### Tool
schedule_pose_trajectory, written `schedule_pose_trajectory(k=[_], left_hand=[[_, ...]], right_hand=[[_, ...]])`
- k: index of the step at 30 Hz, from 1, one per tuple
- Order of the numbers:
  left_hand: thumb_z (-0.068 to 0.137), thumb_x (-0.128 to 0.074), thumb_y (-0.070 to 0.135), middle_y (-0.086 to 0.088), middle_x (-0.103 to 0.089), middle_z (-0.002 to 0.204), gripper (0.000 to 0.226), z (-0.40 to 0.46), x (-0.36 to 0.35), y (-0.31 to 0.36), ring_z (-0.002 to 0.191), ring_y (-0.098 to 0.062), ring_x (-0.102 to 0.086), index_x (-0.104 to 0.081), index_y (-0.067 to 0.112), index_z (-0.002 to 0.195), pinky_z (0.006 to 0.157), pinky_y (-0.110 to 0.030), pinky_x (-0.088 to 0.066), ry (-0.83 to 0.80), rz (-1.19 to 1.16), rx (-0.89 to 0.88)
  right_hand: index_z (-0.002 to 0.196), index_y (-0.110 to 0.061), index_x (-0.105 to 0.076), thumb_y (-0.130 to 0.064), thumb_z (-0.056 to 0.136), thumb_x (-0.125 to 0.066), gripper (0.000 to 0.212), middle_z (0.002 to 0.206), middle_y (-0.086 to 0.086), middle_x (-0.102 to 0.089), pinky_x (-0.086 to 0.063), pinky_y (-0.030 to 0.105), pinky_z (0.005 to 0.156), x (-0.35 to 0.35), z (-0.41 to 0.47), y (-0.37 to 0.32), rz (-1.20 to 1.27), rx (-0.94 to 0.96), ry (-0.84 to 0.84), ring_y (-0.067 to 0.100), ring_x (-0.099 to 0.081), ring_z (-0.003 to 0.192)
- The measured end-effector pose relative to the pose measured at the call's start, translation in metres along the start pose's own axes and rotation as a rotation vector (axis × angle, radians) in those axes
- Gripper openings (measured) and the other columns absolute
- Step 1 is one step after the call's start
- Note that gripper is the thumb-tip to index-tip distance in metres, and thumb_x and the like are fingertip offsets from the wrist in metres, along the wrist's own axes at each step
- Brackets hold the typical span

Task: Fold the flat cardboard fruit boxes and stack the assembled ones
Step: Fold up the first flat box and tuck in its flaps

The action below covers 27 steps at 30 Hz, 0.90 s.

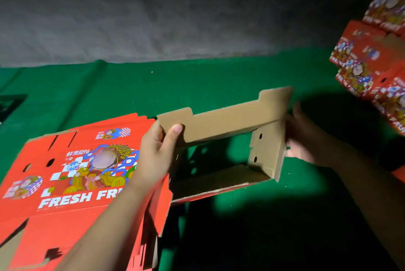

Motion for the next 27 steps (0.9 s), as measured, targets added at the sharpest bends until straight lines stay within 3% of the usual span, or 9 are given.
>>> schedule_pose_trajectory(k=[3, 5, 7, 9, 14, 17, 20, 23, 27], left_hand=[[0.105, -0.057, 0.028, 0.02, -0.074, 0.104, 0.009, 0.02, 0.007, -0.014, 0.098, 0.002, -0.064, -0.067, 0.028, 0.107, 0.084, -0.019, -0.049, 0.141, 0.015, 0.075], [0.106, -0.056, 0.024, 0.013, -0.073, 0.102, 0.011, 0.024, 0.007, -0.029, 0.096, -0.006, -0.064, -0.067, 0.023, 0.108, 0.087, -0.03, -0.052, 0.239, -0.043, 0.178], [0.108, -0.052, 0.021, -0.001, -0.072, 0.107, 0.02, 0.027, 0.002, -0.04, 0.098, -0.021, -0.066, -0.065, 0.011, 0.12, 0.089, -0.039, -0.052, 0.258, -0.073, 0.241], [0.11, -0.047, 0.02, -0.011, -0.068, 0.11, 0.028, 0.028, -0.005, -0.048, 0.095, -0.038, -0.064, -0.058, 0.003, 0.13, 0.085, -0.044, -0.051, 0.231, -0.136, 0.283], [0.11, -0.043, 0.027, -0.002, -0.07, 0.133, 0.028, 0.029, -0.016, -0.048, 0.127, -0.026, -0.062, -0.058, 0.022, 0.134, 0.107, -0.04, -0.05, 0.087, -0.438, 0.436], [0.108, -0.047, 0.034, -0.007, -0.068, 0.135, 0.035, 0.025, -0.022, -0.049, 0.13, -0.032, -0.06, -0.056, 0.02, 0.139, 0.112, -0.053, -0.046, -0.026, -0.418, 0.479], [0.11, -0.048, 0.025, -0.007, -0.071, 0.129, 0.026, 0.021, -0.032, -0.045, 0.126, -0.03, -0.063, -0.061, 0.017, 0.131, 0.108, -0.049, -0.048, 0.071, -0.352, 0.372], [0.11, -0.046, 0.014, 0.009, -0.072, 0.115, 0.024, 0.012, -0.04, -0.034, 0.113, -0.014, -0.065, -0.063, 0.028, 0.119, 0.103, -0.035, -0.051, 0.379, -0.184, 0.286], [0.108, -0.043, 0.028, -0.014, -0.066, 0.13, 0.037, -0.017, -0.059, -0.024, 0.125, -0.028, -0.059, -0.061, 0.009, 0.133, 0.109, -0.035, -0.044, 0.594, -0.091, 0.262]], right_hand=[[0.141, -0.073, -0.031, -0.094, 0.056, -0.063, 0.093, 0.156, -0.032, -0.032, -0.055, 0.051, 0.087, -0.011, -0.013, -0.005, -0.073, 0.059, -0.108, 0.03, -0.06, 0.125], [0.136, -0.081, -0.023, -0.068, 0.06, -0.084, 0.097, 0.153, -0.03, -0.03, -0.056, 0.045, 0.092, -0.019, -0.019, 0.006, -0.345, 0.102, -0.227, 0.02, -0.067, 0.117], [0.142, -0.078, -0.01, -0.061, 0.066, -0.08, 0.104, 0.161, -0.022, -0.022, -0.051, 0.037, 0.099, -0.024, -0.018, 0.021, -0.692, 0.238, -0.211, 0.014, -0.064, 0.116], [0.146, -0.073, -0.004, -0.063, 0.064, -0.078, 0.111, 0.164, -0.024, -0.013, -0.043, 0.041, 0.111, -0.033, -0.014, 0.021, -0.808, 0.413, -0.086, 0.012, -0.047, 0.135], [0.16, -0.049, -0.014, -0.07, 0.067, -0.075, 0.113, 0.17, -0.016, -0.001, -0.029, 0.05, 0.121, -0.034, -0.009, 0.004, -1.229, 0.854, 0.142, 0.014, -0.019, 0.151], [0.148, -0.055, -0.036, -0.084, 0.062, -0.066, 0.095, 0.169, -0.009, 0.008, -0.023, 0.05, 0.117, -0.048, -0.011, 0.009, -1.379, 0.765, 0.144, 0.026, -0.007, 0.151], [0.149, -0.048, -0.034, -0.068, 0.074, -0.068, 0.084, 0.168, -0.001, 0.004, -0.024, 0.06, 0.118, -0.064, -0.026, 0.012, -1.45, 0.741, 0.286, 0.03, -0.002, 0.153], [0.159, -0.049, -0.003, -0.055, 0.079, -0.07, 0.105, 0.164, -0.004, -0.003, -0.021, 0.054, 0.12, -0.08, -0.056, 0.025, -1.184, 0.615, 0.546, 0.027, -0.009, 0.151], [0.154, -0.056, 0.014, -0.063, 0.071, -0.075, 0.122, 0.162, -0.025, -0.03, -0.022, 0.029, 0.123, -0.132, -0.083, 0.072, -0.391, 0.336, -0.005, 0.0, -0.03, 0.148]])
Point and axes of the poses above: each hand's wrist, its own z-axis towards the middle knuckle, its own x-axis out of the back of the hand, y = z × x, the point moved 3 cm from there along z, towards the middle knuckle
